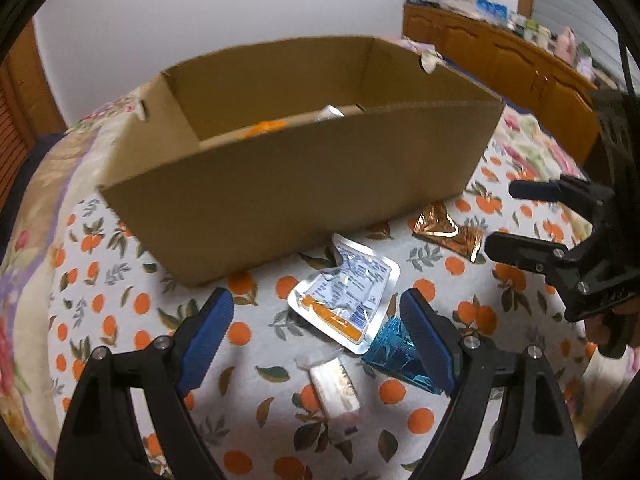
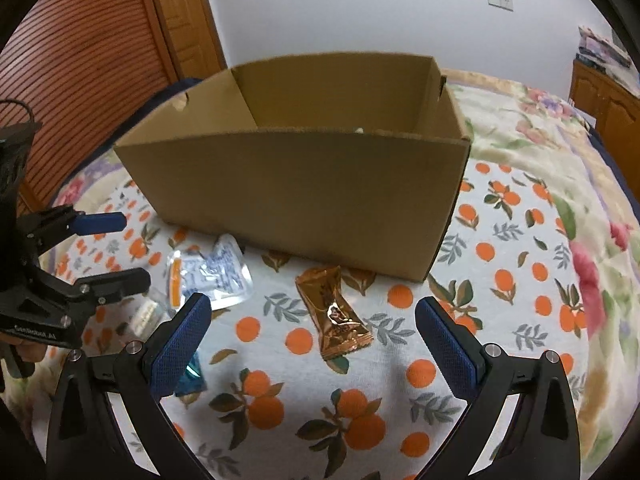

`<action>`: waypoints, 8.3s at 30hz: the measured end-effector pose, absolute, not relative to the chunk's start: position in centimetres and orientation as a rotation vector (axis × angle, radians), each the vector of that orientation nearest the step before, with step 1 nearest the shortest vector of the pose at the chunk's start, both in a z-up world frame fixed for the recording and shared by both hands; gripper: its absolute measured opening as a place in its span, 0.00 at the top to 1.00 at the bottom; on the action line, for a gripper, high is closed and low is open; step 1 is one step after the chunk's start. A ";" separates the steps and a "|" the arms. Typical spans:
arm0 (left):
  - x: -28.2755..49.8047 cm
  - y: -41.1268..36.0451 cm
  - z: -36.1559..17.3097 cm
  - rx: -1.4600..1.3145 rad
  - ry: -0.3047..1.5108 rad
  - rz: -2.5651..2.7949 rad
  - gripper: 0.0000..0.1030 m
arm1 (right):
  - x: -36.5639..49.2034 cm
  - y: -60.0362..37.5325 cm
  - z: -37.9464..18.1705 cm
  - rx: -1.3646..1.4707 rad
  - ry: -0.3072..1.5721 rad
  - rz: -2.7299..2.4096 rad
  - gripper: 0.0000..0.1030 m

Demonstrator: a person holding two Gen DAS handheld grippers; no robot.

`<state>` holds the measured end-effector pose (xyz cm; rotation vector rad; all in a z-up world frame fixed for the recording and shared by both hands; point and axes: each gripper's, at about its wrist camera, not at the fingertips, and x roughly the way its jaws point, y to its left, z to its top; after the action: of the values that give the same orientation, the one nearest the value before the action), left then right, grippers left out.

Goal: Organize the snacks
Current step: 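Grasp the clear tray pouch with the left tool while the right tool grasps the copper wrapper, then carry the tray pouch and copper wrapper into the box and release both, then withdraw both tools and lower them toward the blue candy and small clear bag, then grasp the small clear bag with the left tool while the right tool closes on the blue candy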

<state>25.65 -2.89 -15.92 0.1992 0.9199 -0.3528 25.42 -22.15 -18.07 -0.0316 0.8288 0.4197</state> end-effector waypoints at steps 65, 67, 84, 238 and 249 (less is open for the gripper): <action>27.4 -5.9 -15.4 0.207 0.999 -0.540 1.00 | 28.9 -21.4 -22.1 -0.111 0.967 0.485 0.82; 27.1 -5.8 -14.9 0.204 0.993 -0.549 1.00 | 28.7 -21.3 -22.0 -0.117 0.968 0.489 0.82; 25.7 -4.5 -10.0 0.173 0.910 -0.501 1.00 | 26.8 -23.0 -17.7 -0.098 0.898 0.506 0.82; 20.2 0.5 -14.1 -0.019 1.005 -0.166 0.16 | 18.1 -18.1 -12.9 -0.019 0.784 0.472 0.10; 21.6 -0.2 -18.2 -0.074 1.129 -0.192 0.48 | 19.0 -17.3 -17.0 -0.059 0.896 0.489 0.34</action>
<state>21.62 -0.22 -18.23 -0.0740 1.1293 -0.1924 18.98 -17.34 -17.03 -0.0587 0.8957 0.4890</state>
